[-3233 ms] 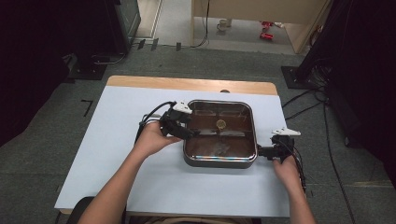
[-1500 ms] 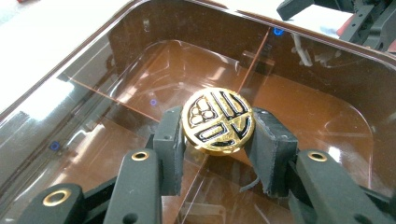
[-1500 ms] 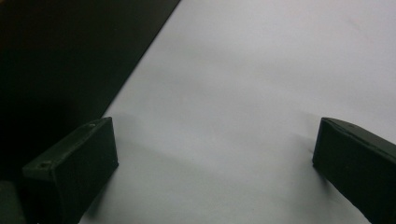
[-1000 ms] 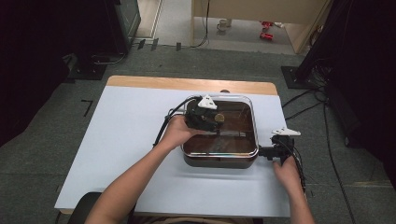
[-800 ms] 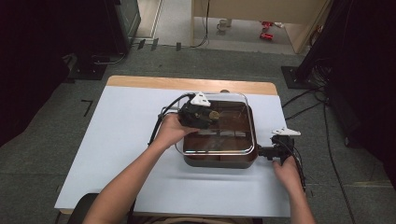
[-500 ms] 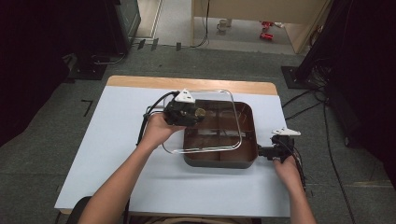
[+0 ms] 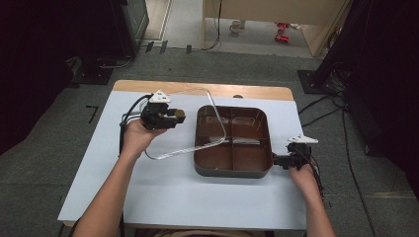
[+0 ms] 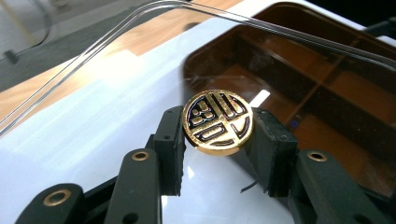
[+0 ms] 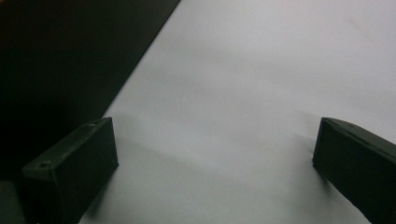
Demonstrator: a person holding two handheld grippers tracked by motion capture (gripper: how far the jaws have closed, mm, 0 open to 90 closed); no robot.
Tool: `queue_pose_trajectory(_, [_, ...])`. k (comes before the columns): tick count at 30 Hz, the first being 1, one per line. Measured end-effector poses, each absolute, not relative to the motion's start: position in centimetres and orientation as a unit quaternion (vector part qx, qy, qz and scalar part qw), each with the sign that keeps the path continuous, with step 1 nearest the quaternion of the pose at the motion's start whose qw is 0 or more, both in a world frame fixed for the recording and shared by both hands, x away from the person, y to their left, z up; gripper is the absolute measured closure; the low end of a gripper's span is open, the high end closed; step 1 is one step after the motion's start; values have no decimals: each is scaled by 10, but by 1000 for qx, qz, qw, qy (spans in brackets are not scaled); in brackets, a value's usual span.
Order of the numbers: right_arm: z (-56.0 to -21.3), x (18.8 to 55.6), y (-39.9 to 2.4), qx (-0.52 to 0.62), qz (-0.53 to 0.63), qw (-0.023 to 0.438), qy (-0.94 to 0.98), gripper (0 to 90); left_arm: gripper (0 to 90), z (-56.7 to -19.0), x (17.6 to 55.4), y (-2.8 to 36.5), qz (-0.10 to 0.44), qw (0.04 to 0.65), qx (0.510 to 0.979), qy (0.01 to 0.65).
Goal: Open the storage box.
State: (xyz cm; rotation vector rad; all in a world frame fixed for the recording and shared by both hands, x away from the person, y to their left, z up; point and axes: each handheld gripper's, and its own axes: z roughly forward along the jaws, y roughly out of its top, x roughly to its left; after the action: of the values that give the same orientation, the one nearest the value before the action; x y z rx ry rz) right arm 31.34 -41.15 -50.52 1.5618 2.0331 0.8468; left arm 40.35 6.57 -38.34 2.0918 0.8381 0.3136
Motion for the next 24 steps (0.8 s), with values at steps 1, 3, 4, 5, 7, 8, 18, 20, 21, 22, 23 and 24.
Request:
queue_pose_trajectory(1, [-505, 313, -411, 565, 306, 219, 735, 0, 588, -384, 405, 72, 125, 418, 832, 341])
queue_pose_trajectory(3, [-505, 313, -411, 565, 306, 219, 734, 0, 588, -386, 407, 82, 128, 416, 828, 354])
queue_pose_trajectory(4, [-505, 313, -411, 565, 306, 219, 734, 0, 588, -387, 409, 87, 131, 416, 826, 358])
queue_pose_trajectory(5, [-505, 313, -411, 565, 306, 219, 735, 0, 588, -389, 410, 92, 132, 416, 823, 365])
queue_pose_trajectory(7, [-505, 313, -411, 565, 306, 219, 734, 0, 588, -391, 412, 102, 135, 413, 820, 373])
queue_pose_trajectory(8, [-505, 313, -411, 565, 306, 219, 734, 0, 588, -392, 414, 107, 135, 413, 817, 378])
queue_pose_trajectory(18, [-505, 313, -411, 565, 306, 219, 734, 0, 588, -413, 427, 144, 147, 397, 797, 431])
queue_pose_trajectory(20, [-505, 313, -411, 565, 306, 219, 734, 0, 588, -418, 429, 148, 150, 396, 791, 441])
queue_pose_trajectory(21, [-505, 313, -411, 565, 306, 219, 734, 0, 588, -421, 431, 150, 150, 394, 789, 446])
queue_pose_trajectory(22, [-505, 313, -411, 565, 306, 219, 734, 0, 588, -423, 432, 152, 150, 391, 789, 449])
queue_pose_trajectory(23, [-505, 313, -411, 565, 306, 219, 734, 0, 588, -426, 434, 153, 150, 388, 788, 454])
queue_pose_trajectory(24, [-505, 313, -411, 565, 306, 219, 734, 0, 588, -429, 435, 155, 150, 383, 788, 457])
